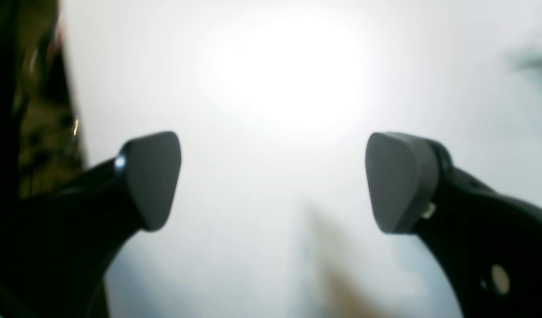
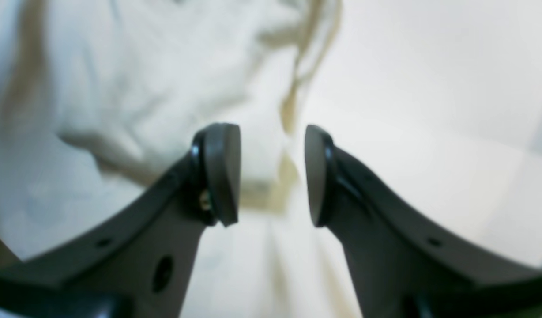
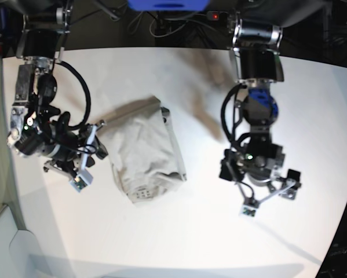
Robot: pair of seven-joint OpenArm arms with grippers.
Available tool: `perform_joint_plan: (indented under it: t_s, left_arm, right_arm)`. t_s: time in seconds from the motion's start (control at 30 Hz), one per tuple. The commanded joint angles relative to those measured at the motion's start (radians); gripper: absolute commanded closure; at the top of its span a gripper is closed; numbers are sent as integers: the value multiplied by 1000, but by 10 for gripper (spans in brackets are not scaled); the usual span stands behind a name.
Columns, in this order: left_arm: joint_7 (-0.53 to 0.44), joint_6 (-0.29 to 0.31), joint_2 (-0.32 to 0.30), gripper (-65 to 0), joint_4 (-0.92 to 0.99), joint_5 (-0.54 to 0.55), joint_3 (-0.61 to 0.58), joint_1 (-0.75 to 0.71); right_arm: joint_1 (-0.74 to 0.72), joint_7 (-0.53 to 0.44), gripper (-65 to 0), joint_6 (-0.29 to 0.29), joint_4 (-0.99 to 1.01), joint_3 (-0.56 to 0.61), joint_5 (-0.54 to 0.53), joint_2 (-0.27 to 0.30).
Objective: Layout the t-shirt on the table in an organized manner, then fold the t-shirt properly
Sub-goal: 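Square the bundle sides with both grippers and release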
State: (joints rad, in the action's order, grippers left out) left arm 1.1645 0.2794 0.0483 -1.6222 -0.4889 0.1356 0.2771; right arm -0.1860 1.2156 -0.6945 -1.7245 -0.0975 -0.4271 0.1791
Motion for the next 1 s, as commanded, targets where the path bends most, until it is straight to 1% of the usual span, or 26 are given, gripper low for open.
perform_joint_plan:
  t_s: [0.0,0.17,0.27,0.33,0.43,0.53,0.6,0.8,0.87,0.97]
  left_arm:
    - [-1,-4,-5,-650,-40,-1,23,-2]
    - [7,-2,-49,-650,-122,-1,86,-120]
    - [5,-2,-52,-650,-137,-1,124,-166]
    - [-1,-2,-49,-650,-137,0,157,-195]
    - [-2,-2,-46,-650,-138,0,169,-224]
    - [-2,-2,-46,-650,-140,2,167,-244]
    - [-2,-2,-44,-650,-158,2,164,-244]
    - [-4,-2,6,-650,-191,5,164,-235]
    - [-4,-2,15,-650,-191,39,164,-233]
    - [-4,-2,12,-650,-189,144,163,-233]
  right_arm:
    - [-19,-16,-224,-4,-18,-3,-14,-6]
    - [-13,-24,-110,-4,1,-1,-14,-40]
    - [-17,-32,-63,-4,65,2,-14,-46]
    - [-16,-73,-58,-4,119,46,-14,-46]
    - [-2,-150,-56,-4,206,123,-14,-39]
    - [35,-204,-56,-4,246,146,-14,-39]
    - [66,-211,-56,-4,245,147,-14,-37]
    - [101,-208,-56,-4,223,147,-14,-22]
    - [105,-207,-56,-4,160,143,-14,-6]
    - [105,-201,-56,-4,37,141,-14,7]
